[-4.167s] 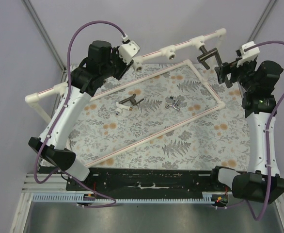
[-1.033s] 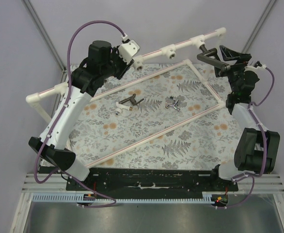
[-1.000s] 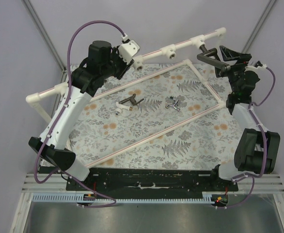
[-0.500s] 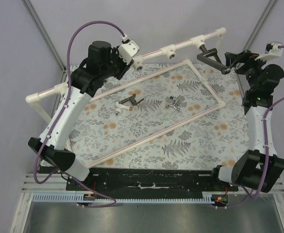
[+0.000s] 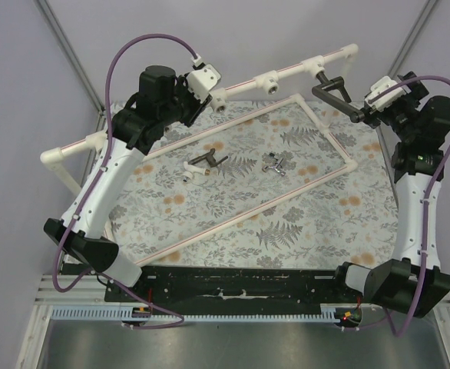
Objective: Install the water faucets
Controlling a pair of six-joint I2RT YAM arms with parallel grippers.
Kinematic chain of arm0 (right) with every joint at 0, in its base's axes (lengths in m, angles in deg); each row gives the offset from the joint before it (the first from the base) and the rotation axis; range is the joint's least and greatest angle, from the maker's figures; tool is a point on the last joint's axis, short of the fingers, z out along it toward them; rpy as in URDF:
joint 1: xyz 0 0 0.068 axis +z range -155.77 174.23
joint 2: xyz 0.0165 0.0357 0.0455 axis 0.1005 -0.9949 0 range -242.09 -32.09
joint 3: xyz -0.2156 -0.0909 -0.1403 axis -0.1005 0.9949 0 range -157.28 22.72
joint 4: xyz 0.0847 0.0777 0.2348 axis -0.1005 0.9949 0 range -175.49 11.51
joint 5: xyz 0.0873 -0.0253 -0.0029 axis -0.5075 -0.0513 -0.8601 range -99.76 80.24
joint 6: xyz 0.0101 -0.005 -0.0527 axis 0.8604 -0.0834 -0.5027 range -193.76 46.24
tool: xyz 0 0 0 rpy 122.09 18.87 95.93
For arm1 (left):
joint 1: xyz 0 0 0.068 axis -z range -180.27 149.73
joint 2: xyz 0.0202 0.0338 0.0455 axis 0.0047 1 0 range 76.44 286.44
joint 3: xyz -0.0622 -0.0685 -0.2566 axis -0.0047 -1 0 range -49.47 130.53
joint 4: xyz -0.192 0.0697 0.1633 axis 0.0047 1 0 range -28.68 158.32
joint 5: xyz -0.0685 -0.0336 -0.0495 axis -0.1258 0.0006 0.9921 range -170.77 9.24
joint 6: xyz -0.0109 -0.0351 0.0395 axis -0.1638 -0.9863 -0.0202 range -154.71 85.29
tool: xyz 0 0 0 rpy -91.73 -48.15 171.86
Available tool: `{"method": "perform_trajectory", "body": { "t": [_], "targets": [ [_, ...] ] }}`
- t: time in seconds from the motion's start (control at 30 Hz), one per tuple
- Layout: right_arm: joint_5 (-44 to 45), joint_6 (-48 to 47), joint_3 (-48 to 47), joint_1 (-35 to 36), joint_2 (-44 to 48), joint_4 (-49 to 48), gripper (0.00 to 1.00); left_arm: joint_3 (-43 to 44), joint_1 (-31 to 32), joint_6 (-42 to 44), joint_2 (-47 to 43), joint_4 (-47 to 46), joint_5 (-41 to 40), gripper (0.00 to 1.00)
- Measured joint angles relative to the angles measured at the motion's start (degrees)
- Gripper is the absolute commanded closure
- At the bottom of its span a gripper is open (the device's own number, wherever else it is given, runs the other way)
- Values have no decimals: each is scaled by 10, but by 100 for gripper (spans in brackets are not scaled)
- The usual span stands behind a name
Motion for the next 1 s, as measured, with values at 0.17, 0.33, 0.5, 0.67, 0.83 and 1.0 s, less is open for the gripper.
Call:
{"method": "perform_trajectory", "body": {
  "t": [0.17, 0.33, 0.5, 0.67, 0.83, 1.0],
  "targets": [
    [20, -63, -33, 0, -18, 26, 2, -2, 0, 0, -1, -2, 0, 98],
    [77, -47, -102, 0, -49, 44, 4, -5, 0, 0, -4, -3, 0, 98],
    [95, 20, -221, 5, -61, 104, 3, -6, 0, 0, -4, -5, 0, 98],
    [117, 50, -304, 69, -60, 160, 2, -6, 0, 0, -4, -5, 0, 98],
    [184, 47, -361, 221, -65, 253, 2, -6, 0, 0, -4, -5, 0, 98],
    [315, 36, -393, 352, -100, 330, 2, -6, 0, 0, -4, -6, 0, 98]
  ]
}}
